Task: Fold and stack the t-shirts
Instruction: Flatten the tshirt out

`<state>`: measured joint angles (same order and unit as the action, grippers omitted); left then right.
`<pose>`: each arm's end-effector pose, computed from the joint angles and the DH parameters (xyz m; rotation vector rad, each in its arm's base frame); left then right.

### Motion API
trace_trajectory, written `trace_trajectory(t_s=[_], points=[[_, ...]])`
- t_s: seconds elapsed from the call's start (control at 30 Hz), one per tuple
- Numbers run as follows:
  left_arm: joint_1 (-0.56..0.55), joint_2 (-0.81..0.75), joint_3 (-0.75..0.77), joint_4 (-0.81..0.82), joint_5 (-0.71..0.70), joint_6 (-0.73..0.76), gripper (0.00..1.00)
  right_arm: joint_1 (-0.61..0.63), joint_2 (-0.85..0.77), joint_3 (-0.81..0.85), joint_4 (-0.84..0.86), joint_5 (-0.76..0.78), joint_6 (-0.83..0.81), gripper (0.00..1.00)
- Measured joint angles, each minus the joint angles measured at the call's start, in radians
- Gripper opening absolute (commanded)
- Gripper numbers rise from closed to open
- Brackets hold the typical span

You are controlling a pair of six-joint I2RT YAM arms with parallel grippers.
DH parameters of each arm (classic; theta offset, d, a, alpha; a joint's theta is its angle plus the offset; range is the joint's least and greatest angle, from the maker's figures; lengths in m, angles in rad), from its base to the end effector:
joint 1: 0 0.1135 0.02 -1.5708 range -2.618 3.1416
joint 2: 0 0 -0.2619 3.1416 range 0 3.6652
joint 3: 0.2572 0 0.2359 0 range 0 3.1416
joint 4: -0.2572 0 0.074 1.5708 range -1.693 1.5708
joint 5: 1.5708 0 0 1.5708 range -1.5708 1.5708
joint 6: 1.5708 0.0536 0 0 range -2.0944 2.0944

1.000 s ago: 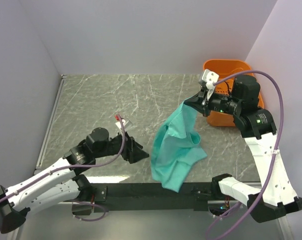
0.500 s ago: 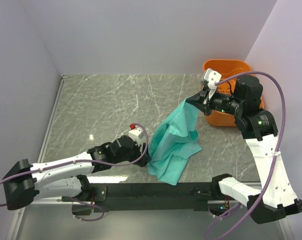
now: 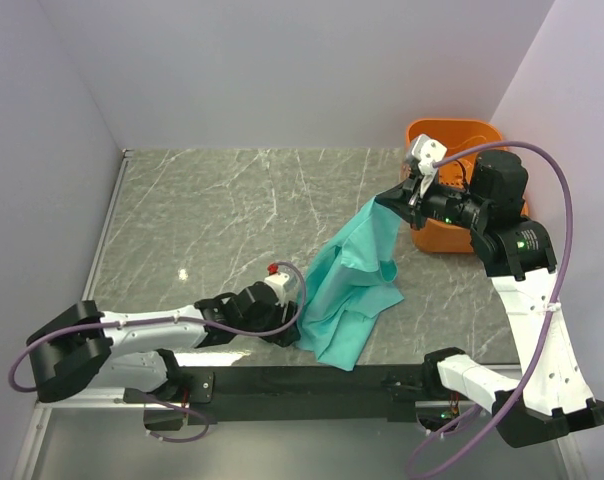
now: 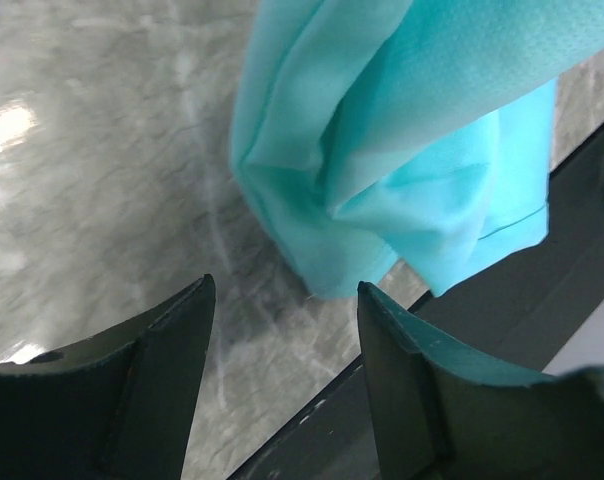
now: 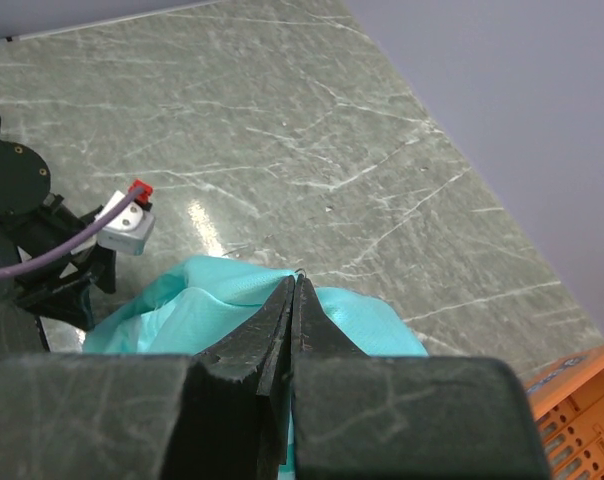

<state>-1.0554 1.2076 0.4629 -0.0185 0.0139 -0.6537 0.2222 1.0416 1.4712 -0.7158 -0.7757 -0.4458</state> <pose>0.1115 -0.1984 0.1596 0.5060 2.4479 -0.8170 0.1653 0.0758 0.4575 -1.0661 1.4603 0.5577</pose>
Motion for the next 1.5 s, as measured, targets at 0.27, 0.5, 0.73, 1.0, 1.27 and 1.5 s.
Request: trace_trajectory(t_s=[0.27,0.5,0.73,1.0,1.27,1.5], points=[[-0.011,0.126,0.003,0.139,0.075,-0.017,0.3,-0.007,0.0,0.0,0.006,-0.005,0.008,0.0],[-0.023,0.147,0.016,0.106,0.06,-0.02,0.01,-0.014,0.0,0.0,0.006,-0.006,0.007,0.0],[-0.025,-0.141,0.057,-0.134,-0.086,-0.013,0.01,-0.018,0.006,0.009,-0.006,0.006,0.0,0.0],[-0.025,-0.472,0.299,-0.452,-0.352,0.027,0.01,-0.019,0.029,0.12,-0.067,0.021,-0.026,0.0],[-0.025,-0.62,0.619,-0.613,-0.508,0.181,0.01,-0.02,-0.016,0.298,-0.136,0.029,-0.039,0.0],[-0.025,-0.735,0.829,-0.573,-0.444,0.352,0.01,-0.04,-0.111,0.52,-0.208,0.037,-0.047,0.0]])
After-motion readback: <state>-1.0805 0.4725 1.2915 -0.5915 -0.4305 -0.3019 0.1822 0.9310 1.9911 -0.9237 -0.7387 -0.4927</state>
